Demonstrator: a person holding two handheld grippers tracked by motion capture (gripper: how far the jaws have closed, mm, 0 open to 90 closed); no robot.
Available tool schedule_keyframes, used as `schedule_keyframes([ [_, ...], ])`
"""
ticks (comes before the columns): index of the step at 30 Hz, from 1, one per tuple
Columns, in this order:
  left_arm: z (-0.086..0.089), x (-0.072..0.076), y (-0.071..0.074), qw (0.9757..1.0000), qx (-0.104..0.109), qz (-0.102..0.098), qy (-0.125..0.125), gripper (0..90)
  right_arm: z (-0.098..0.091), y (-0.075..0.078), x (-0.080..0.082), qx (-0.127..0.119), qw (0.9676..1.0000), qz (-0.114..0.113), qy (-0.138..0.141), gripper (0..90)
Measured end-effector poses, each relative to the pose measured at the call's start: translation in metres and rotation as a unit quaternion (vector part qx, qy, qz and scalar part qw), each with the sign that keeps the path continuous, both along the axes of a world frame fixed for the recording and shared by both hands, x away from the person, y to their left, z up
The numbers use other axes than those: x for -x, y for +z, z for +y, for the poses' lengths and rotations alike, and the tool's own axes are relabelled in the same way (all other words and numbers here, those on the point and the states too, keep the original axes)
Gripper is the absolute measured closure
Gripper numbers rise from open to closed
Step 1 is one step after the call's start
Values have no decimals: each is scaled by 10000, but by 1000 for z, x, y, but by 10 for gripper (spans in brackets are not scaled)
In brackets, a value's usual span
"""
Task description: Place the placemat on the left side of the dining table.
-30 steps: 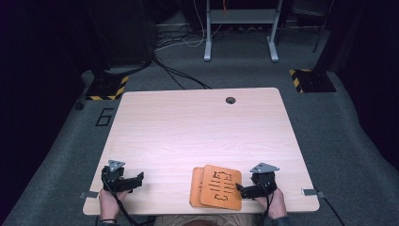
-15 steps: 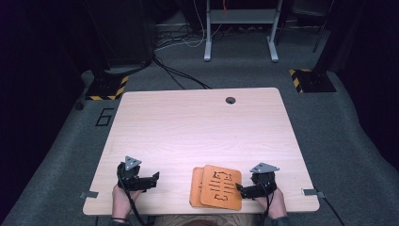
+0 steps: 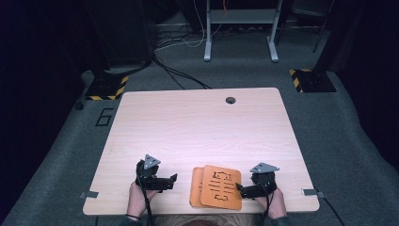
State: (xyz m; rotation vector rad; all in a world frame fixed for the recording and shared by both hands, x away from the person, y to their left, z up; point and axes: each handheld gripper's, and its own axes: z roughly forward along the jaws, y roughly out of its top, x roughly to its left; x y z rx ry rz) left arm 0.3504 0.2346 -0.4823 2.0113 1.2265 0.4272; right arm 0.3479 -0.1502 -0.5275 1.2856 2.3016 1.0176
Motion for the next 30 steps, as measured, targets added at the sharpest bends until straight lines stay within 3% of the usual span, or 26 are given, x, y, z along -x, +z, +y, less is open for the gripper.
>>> schedule_keyframes([
  [9,-27,-5,-1,9991,57,97,-405,20,0,0,0,-5,10000,-5,-13,1],
  [14,-43,-8,0,9975,101,162,-679,24,0,0,0,6,10000,-13,-15,1],
  [30,-84,-12,-12,9912,125,466,-1230,29,0,0,0,4,10000,-16,-28,1],
])
